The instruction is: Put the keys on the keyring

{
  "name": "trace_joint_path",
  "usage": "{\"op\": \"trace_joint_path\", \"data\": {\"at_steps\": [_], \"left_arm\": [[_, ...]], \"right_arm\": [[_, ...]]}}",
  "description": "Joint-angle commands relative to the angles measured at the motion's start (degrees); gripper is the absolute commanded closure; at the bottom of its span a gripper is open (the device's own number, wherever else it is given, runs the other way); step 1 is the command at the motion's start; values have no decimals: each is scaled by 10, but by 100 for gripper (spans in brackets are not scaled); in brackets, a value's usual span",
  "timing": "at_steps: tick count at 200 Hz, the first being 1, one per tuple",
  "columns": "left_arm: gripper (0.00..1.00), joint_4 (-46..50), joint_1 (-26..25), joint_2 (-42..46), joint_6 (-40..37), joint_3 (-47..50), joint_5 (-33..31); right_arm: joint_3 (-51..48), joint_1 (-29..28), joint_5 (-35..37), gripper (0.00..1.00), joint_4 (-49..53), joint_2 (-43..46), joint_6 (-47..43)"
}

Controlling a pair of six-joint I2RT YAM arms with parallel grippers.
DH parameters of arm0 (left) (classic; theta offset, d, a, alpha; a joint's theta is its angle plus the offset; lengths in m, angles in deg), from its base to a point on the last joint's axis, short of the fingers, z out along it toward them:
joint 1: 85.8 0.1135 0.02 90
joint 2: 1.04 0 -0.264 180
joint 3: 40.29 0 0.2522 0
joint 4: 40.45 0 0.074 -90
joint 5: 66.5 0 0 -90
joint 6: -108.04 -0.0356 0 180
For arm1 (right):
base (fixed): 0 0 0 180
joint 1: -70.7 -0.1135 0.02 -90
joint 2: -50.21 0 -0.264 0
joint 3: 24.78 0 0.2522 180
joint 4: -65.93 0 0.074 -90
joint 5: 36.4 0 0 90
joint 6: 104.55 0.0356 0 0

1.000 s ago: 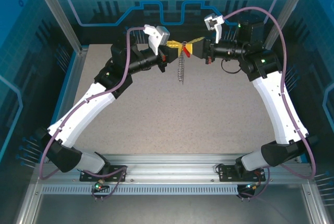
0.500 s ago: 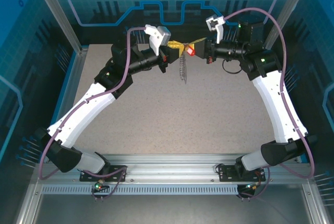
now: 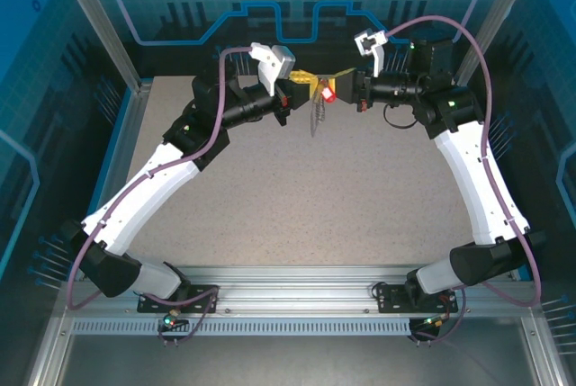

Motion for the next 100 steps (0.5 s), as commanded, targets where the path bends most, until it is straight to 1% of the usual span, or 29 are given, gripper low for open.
{"op": "trace_joint_path", "data": {"at_steps": [1, 22, 51, 55, 65, 70, 83, 100], "left_arm": [[100, -38, -8, 4, -8, -24, -6], [100, -38, -7, 6, -9, -25, -7], [100, -40, -7, 6, -6, -26, -4], [100, -40, -7, 5, -5, -26, -4], [100, -40, -8, 5, -5, -26, -3], [100, -40, -7, 5, -6, -26, -3], [100, -40, -7, 5, -5, -25, -3], [100, -40, -8, 4, -6, -24, -4]], "right_arm": [[-12, 19, -3, 100, 8, 10, 2], [-21, 30, -9, 100, 5, 13, 6], [-17, 27, -34, 100, 1, 1, 16], [-17, 26, -34, 95, 1, 1, 17], [-21, 26, -27, 80, 0, 4, 20], [-23, 27, -22, 75, 0, 6, 20], [-34, 32, -12, 67, -8, 15, 26], [-57, 45, -15, 65, -40, 28, 57]]}}
